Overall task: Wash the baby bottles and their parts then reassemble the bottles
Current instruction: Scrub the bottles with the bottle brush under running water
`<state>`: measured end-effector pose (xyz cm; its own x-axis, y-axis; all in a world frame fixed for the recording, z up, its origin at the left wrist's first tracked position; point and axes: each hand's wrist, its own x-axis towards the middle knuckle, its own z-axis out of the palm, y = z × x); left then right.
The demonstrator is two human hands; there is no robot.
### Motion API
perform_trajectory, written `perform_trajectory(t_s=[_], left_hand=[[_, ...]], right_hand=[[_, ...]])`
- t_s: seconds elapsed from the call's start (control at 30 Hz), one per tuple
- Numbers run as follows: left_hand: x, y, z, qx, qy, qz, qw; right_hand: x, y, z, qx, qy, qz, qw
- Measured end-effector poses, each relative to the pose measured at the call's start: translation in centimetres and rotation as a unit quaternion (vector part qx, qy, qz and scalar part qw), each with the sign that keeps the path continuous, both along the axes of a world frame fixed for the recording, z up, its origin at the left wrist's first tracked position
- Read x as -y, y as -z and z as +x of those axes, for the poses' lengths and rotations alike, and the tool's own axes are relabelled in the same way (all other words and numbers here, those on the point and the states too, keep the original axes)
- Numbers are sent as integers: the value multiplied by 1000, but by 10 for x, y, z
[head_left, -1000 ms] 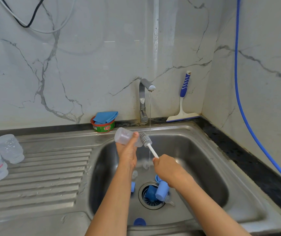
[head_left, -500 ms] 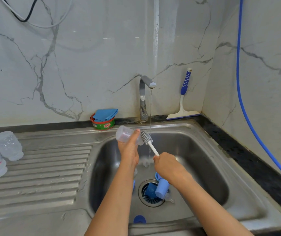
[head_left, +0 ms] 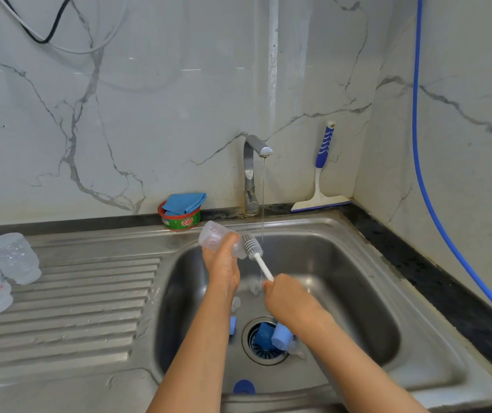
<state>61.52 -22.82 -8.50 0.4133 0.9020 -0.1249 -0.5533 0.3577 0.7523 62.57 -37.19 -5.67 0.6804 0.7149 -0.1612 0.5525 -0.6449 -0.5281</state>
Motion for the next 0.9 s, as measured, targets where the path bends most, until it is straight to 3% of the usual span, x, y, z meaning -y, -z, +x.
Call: perform_trajectory(t_s=[0.17,0.4,0.53,0.7,0.9], left_hand=[[4,0,-2,39,-17,-55,998],[9,-6,-9,-10,64,38,997],[6,-7,-11,18,102,70,992],[5,-7,-7,58,96,-6,994],[-1,4,-5,2,39,-45,998]], right_hand=[[-3,1,-1,-21,14,-2,1000],[4,-14,2,-45,47,17,998],[6,-18,3,-30,28,26,999],[4,-14,-4,-25,58,60,996],[2,-9,-9,-21,2,-7,1000]])
